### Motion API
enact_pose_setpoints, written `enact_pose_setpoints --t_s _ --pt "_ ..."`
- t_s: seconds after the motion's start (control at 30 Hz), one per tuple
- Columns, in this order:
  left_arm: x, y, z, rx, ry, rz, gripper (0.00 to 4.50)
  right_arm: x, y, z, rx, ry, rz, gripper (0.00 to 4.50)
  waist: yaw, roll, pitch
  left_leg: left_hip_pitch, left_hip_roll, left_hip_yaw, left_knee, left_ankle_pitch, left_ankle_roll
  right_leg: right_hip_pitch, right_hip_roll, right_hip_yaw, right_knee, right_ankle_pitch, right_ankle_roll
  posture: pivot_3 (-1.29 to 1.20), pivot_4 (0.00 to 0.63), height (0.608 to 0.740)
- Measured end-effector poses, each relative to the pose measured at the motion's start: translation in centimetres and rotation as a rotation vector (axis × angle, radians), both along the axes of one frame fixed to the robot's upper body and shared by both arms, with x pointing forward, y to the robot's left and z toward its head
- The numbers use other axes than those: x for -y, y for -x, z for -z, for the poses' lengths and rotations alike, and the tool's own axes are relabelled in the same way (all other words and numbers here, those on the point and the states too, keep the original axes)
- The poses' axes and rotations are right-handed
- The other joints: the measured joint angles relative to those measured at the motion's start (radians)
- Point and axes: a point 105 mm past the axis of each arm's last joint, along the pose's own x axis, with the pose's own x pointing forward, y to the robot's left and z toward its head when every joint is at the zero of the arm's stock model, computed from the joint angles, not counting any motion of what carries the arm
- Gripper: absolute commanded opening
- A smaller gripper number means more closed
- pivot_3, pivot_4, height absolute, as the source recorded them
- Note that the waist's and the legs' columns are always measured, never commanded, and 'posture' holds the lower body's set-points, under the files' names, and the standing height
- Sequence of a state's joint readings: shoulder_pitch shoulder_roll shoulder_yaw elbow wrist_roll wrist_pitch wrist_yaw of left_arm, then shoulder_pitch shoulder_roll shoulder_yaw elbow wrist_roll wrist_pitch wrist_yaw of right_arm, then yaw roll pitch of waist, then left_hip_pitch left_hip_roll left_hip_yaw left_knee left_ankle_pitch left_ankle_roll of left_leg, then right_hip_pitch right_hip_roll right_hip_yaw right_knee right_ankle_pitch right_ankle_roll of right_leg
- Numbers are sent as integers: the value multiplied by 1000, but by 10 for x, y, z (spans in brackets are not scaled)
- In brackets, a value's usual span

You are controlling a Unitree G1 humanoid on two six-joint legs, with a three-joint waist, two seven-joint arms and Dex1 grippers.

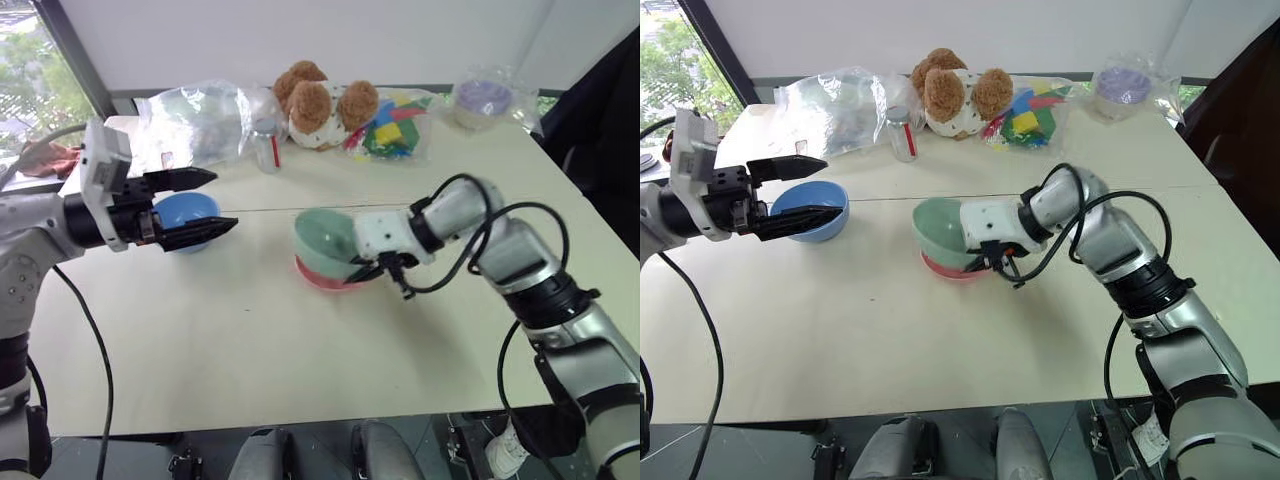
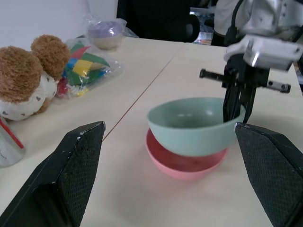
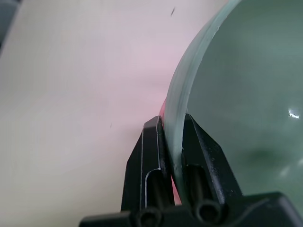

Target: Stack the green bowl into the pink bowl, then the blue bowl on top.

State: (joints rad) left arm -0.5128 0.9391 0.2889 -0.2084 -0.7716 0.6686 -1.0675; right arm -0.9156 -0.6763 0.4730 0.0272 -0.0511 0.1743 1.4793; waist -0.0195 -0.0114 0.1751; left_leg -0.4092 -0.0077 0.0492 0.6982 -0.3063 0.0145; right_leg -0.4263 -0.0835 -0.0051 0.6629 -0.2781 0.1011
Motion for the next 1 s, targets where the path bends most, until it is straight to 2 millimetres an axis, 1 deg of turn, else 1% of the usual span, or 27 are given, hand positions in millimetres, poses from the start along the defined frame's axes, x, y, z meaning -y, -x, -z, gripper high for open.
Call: enact_pose_setpoints --t_s 0.1,0.2,0.3,0.33,0.37,0.4,0.53,0.6,0.67,0.73,0.83,0.9,1.0 --pt "-1 1 2 -5 -7 -6 4500 2 -4 7 9 31 -4 1129 3 0 0 0 0 0 0 0 0 0 0 0 0 0 0 0 150 740" --pt "-1 3 5 -14 -13 -13 4500 3 -7 10 11 41 -4 2584 2 0 0 0 0 0 0 0 0 0 0 0 0 0 0 0 150 740" --pt "-2 4 4 -12 -15 -27 4500 -1 -7 8 13 29 -11 4193 2 0 0 0 0 0 0 0 0 0 0 0 0 0 0 0 150 740" --pt "-2 4 5 -12 -18 -30 4500 -2 -8 4 10 12 -5 4441 2 0 0 0 0 0 0 0 0 0 0 0 0 0 0 0 150 740" --pt "-3 5 5 -13 -24 -32 4500 -4 -7 -4 -11 -39 12 4441 2 0 0 0 0 0 0 0 0 0 0 0 0 0 0 0 150 740" --pt "-4 5 6 -16 -30 -40 4500 -5 -6 -17 -34 -113 32 4441 2 0 0 0 0 0 0 0 0 0 0 0 0 0 0 0 150 740" --pt "-15 1 7 16 -86 -102 4500 -7 5 -78 -64 -376 48 4441 5 0 0 0 0 -1 -1 0 0 0 0 -1 0 0 0 0 150 740" --pt "-31 -8 14 47 -193 -184 4500 -3 15 -100 -130 -509 66 4441 5 0 0 0 0 -1 -1 0 0 0 -1 -1 -1 0 0 0 150 740" --pt "-50 -17 27 40 -279 -261 4500 6 21 -116 -171 -599 94 4441 5 0 0 0 0 0 -2 0 1 0 -2 -1 -1 0 0 0 150 740" --pt "-64 -27 47 12 -360 -308 4500 14 26 -128 -192 -671 143 4441 7 0 0 0 0 0 -2 -2 3 0 -3 -1 -1 0 0 0 150 740" --pt "-77 -39 68 -4 -473 -330 4500 20 31 -131 -247 -752 210 4441 5 0 0 0 0 0 -2 -3 5 0 -4 -2 -1 0 0 0 150 740" --pt "-82 -50 73 12 -531 -343 4500 22 33 -133 -271 -794 249 4441 6 0 0 0 0 0 -2 -3 5 -1 -4 -2 -1 0 0 0 150 740" --pt "-90 -67 82 31 -608 -362 4500 28 38 -143 -281 -875 290 4441 7 0 0 0 -1 1 -2 -3 5 -1 -4 -2 -1 0 0 0 150 740"
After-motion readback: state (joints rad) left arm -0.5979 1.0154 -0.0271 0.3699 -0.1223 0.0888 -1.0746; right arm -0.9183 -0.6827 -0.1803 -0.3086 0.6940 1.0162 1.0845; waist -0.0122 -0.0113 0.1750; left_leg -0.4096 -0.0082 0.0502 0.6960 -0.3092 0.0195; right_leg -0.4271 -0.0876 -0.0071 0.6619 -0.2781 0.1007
